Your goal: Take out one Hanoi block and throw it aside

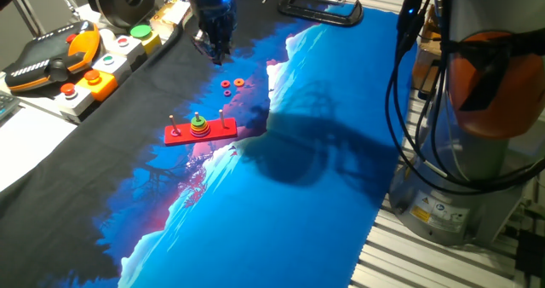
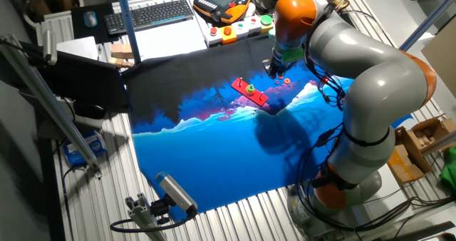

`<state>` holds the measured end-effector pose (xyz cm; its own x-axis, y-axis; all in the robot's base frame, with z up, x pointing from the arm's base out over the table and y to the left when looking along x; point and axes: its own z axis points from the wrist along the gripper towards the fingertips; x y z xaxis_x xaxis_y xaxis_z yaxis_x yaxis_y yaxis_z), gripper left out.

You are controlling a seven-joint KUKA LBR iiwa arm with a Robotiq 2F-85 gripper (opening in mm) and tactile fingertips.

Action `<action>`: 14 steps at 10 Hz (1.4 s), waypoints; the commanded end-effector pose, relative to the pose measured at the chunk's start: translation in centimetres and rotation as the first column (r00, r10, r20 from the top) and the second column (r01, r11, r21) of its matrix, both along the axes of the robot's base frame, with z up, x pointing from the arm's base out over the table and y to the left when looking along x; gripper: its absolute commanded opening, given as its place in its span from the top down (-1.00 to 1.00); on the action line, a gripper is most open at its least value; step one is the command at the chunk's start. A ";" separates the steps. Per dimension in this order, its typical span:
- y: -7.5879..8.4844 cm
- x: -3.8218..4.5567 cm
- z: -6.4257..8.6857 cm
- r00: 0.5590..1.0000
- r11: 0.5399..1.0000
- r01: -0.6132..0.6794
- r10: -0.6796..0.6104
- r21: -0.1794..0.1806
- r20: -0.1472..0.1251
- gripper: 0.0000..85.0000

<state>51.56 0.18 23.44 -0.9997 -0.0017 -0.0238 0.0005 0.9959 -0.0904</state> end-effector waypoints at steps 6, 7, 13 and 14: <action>0.5 0.39 -0.8 0.999 0.999 -0.041 0.041 0.017 0.001 0.98; 0.6 0.63 -1.2 0.999 0.998 -0.052 0.052 0.025 0.001 0.98; 2.1 2.10 -4.3 0.993 0.993 -0.120 0.120 -0.005 -0.010 0.98; 2.5 2.03 -4.7 0.993 0.993 -0.118 0.118 -0.008 -0.013 0.98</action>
